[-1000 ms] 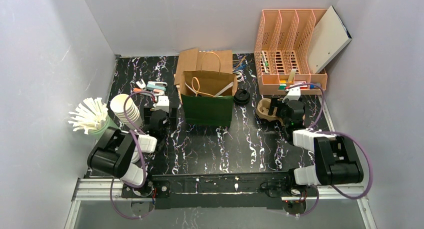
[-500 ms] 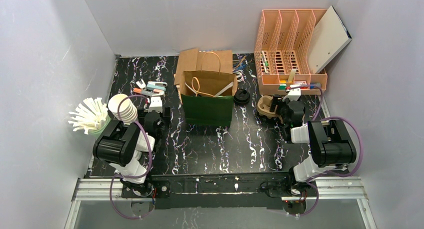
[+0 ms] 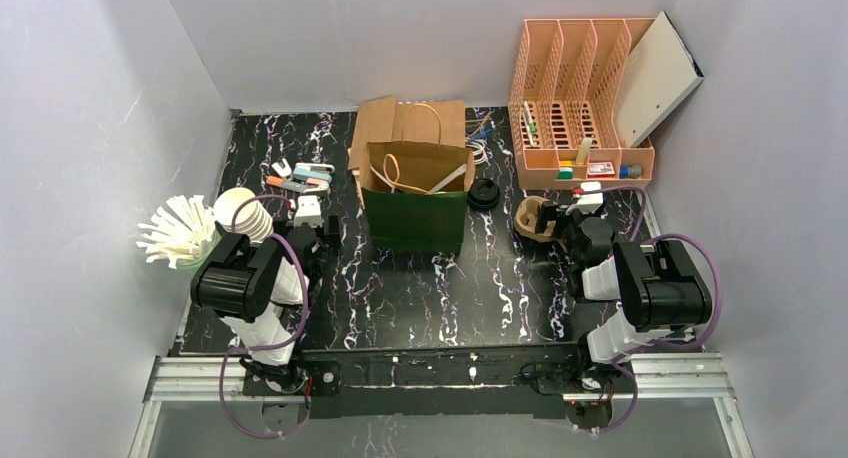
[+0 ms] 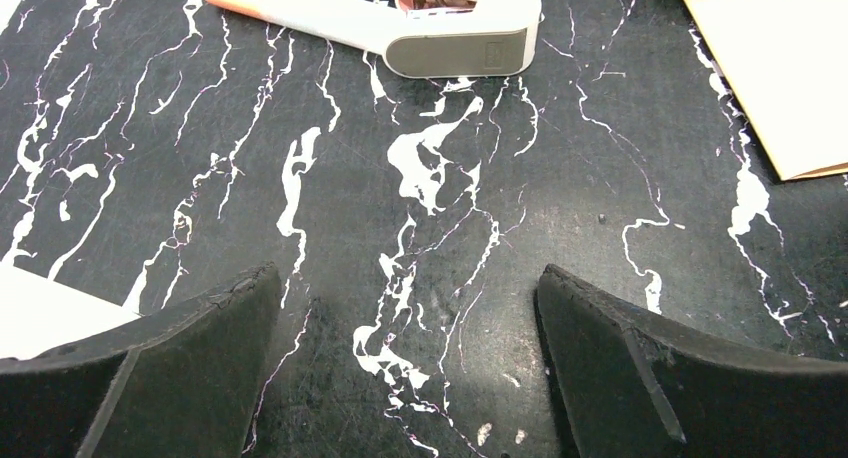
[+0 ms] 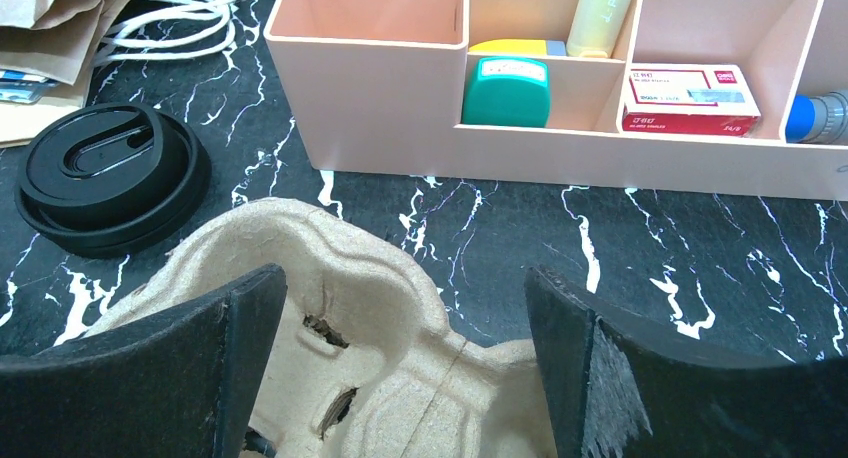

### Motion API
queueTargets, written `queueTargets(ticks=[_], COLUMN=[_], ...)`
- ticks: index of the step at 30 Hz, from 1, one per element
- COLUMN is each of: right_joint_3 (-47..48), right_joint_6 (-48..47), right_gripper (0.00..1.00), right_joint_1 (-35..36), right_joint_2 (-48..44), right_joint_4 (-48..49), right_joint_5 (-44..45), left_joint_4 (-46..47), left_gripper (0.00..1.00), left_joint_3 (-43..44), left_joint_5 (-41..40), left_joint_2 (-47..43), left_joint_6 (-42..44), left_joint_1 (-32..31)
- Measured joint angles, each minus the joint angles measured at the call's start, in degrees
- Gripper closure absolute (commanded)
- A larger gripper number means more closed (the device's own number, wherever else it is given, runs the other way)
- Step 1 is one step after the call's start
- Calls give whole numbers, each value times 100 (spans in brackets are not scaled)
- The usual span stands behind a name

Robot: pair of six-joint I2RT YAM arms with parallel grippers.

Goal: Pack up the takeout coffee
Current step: Reset both arms

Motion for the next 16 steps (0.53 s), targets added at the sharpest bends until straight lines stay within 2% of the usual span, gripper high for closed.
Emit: queueTargets(ticks=[16], right_joint_3=[9], right_joint_6=[22], right_gripper=[2], right_joint_1=[-7], right_joint_2=[0], right_joint_4=[-9], right_joint_5=[2], left_joint_4=[57], left_gripper=[2], left_joint_3=[0], left_joint_5=[72], left_joint_2=[2], left_joint_6=[-2], left_joint_1=[9])
